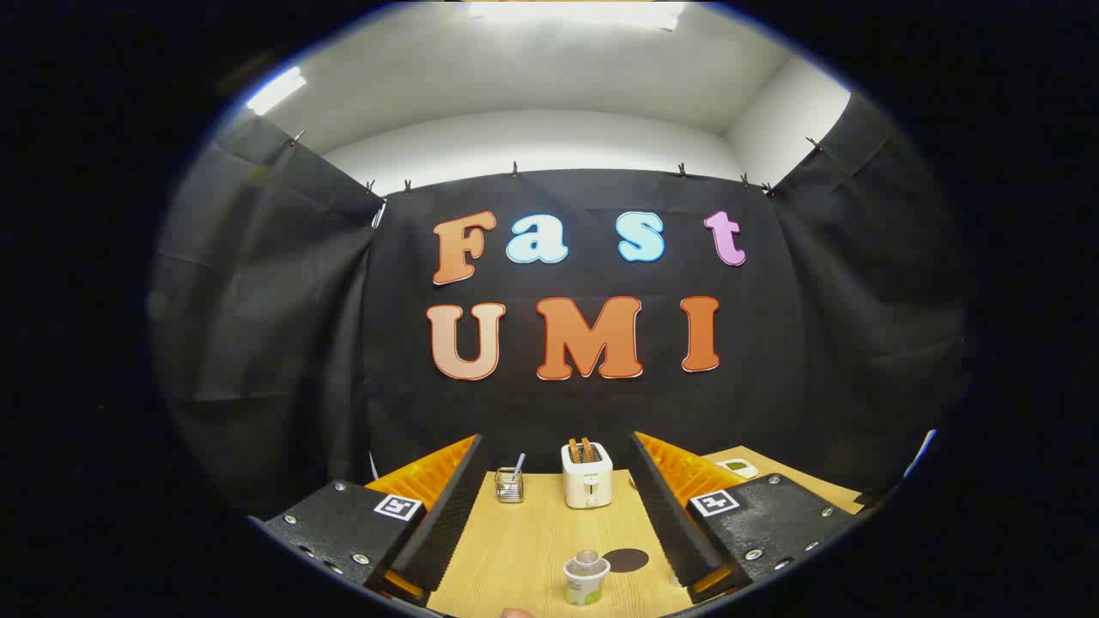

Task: Take the bottle from table, then pour the juice into the cup, finally place the bottle on the coaster

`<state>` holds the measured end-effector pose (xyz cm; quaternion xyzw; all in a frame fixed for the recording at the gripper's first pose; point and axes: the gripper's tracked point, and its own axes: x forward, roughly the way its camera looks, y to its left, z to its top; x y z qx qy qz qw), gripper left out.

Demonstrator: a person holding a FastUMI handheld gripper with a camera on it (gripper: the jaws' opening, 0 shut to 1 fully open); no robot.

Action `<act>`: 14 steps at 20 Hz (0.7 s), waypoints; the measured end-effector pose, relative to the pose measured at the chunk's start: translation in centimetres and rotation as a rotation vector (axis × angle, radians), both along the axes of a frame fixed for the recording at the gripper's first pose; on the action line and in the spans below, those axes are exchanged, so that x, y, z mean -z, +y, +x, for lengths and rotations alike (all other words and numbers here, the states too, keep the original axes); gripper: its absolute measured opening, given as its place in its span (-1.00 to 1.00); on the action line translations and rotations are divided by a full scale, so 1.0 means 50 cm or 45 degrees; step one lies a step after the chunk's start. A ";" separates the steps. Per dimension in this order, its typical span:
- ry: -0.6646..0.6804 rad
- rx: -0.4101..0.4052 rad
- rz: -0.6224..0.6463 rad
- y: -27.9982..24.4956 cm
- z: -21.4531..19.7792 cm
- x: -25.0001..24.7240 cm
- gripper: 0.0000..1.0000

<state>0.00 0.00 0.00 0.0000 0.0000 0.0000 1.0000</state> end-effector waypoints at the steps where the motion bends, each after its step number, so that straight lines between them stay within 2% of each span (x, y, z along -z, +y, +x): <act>1: 0.018 -0.001 -0.009 0.005 0.002 0.010 0.95; 9: 0.078 -0.034 -0.049 0.039 0.017 0.043 0.96; 14: 0.110 0.010 -0.079 0.014 0.023 0.060 0.96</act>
